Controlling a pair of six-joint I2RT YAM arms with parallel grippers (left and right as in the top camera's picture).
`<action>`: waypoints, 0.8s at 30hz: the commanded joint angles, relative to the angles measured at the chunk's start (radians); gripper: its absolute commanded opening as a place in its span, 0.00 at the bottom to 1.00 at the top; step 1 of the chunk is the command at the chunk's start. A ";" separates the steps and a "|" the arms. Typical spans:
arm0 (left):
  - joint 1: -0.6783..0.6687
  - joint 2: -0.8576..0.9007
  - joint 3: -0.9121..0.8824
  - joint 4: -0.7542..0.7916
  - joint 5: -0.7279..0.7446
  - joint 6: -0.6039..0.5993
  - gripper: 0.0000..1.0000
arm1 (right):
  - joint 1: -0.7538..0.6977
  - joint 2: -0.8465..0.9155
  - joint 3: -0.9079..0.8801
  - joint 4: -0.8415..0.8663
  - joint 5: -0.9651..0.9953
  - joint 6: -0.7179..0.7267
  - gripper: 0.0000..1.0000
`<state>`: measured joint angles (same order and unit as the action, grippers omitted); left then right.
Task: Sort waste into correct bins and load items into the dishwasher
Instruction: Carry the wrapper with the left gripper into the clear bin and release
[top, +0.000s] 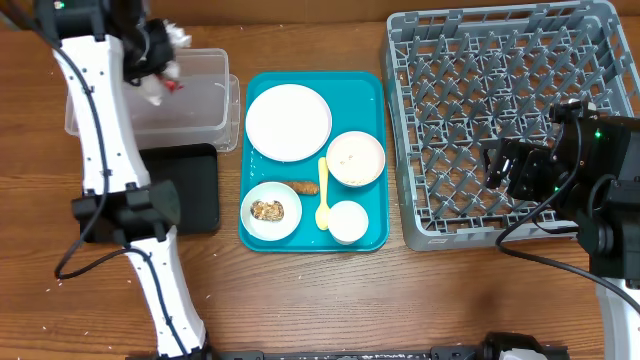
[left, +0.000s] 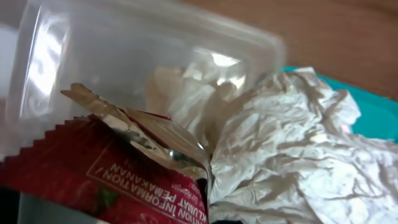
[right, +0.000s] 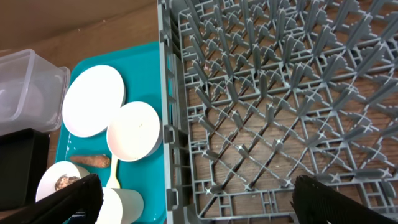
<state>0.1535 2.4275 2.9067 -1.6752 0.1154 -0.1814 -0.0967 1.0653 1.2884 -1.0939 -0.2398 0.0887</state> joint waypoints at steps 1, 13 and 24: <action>0.044 0.000 -0.167 0.040 -0.079 -0.058 0.05 | 0.002 -0.004 0.021 -0.002 -0.009 -0.007 1.00; 0.067 0.000 -0.435 0.290 -0.049 -0.056 1.00 | 0.002 0.002 0.021 -0.001 -0.009 -0.007 1.00; 0.059 -0.003 -0.127 0.127 0.096 0.048 1.00 | 0.002 0.002 0.021 0.000 -0.009 -0.008 1.00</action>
<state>0.2241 2.4313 2.6385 -1.4967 0.1440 -0.1947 -0.0963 1.0653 1.2884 -1.0996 -0.2401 0.0883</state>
